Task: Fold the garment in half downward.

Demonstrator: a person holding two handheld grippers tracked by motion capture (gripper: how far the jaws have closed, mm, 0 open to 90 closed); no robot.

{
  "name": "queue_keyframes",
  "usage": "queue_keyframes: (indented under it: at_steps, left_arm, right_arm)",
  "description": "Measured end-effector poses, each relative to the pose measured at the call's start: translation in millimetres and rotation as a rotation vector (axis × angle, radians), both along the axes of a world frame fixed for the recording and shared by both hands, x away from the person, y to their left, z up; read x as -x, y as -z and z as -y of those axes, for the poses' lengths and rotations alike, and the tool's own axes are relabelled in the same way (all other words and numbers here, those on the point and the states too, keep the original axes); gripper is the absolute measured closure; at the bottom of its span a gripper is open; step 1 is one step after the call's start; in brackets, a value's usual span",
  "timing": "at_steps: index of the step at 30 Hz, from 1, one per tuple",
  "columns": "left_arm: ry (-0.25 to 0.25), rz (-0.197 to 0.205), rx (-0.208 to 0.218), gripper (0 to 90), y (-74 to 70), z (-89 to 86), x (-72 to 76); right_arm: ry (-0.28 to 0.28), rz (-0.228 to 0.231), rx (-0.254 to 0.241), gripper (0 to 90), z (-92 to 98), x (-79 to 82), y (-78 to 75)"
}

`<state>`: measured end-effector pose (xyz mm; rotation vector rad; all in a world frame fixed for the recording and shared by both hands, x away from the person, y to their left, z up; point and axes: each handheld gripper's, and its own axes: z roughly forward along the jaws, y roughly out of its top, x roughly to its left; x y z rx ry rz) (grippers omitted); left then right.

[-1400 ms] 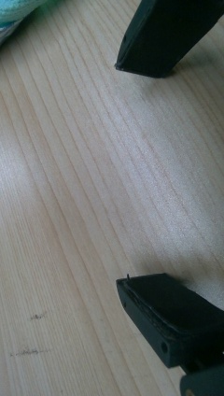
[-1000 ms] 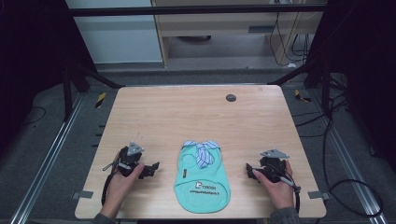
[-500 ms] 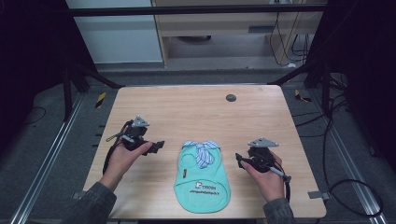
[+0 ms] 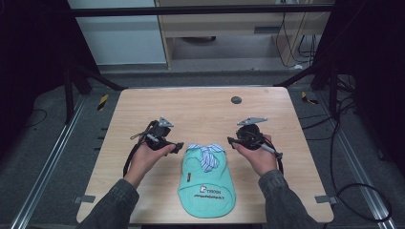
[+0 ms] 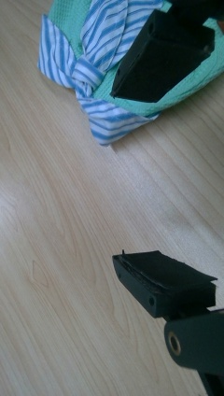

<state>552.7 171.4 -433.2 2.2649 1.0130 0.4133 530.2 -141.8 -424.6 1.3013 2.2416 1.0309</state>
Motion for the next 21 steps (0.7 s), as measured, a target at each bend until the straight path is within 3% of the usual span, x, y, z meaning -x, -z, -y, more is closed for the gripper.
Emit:
queue_keyframes:
  at_steps: [2, 6, 8, 9, 10, 15, 19, 21]
  left_arm:
    - [0.010, -0.029, -0.002, 22.0, -1.3, 0.1, -2.7]
    - [0.009, -0.022, -0.013, 26.7, -5.6, 1.4, -5.7]
    - [0.011, -0.024, -0.005, 31.3, -7.5, 2.8, -7.2]
    - [0.017, -0.034, 0.000, 31.3, -8.2, 3.4, -8.8]
    - [0.026, -0.053, 0.004, 35.3, -9.1, 4.8, -12.2]
    - [0.040, -0.069, 0.018, 39.8, -10.4, 9.1, -17.2]
    - [0.064, -0.093, 0.015, 45.8, -6.2, 16.4, -21.9]
    - [0.075, -0.110, 0.011, 51.1, 0.2, 22.1, -26.1]
  right_arm:
    - [-0.032, -0.002, 0.020, 62.9, -5.9, -3.9, -0.6]
    - [-0.066, -0.013, 0.035, 69.5, -13.6, -10.8, -1.3]
    - [-0.094, -0.043, 0.044, 73.7, -19.9, -17.9, 1.2]
    - [-0.094, -0.043, 0.044, 73.7, -19.9, -17.9, 1.2]
    - [-0.101, -0.070, 0.035, 77.0, -23.7, -22.5, 4.5]
    - [-0.117, -0.099, 0.045, 79.7, -29.5, -28.0, 11.8]
    - [-0.126, -0.107, 0.057, 81.3, -32.5, -31.7, 17.0]
    - [-0.126, -0.134, 0.072, 81.8, -33.6, -33.6, 21.8]
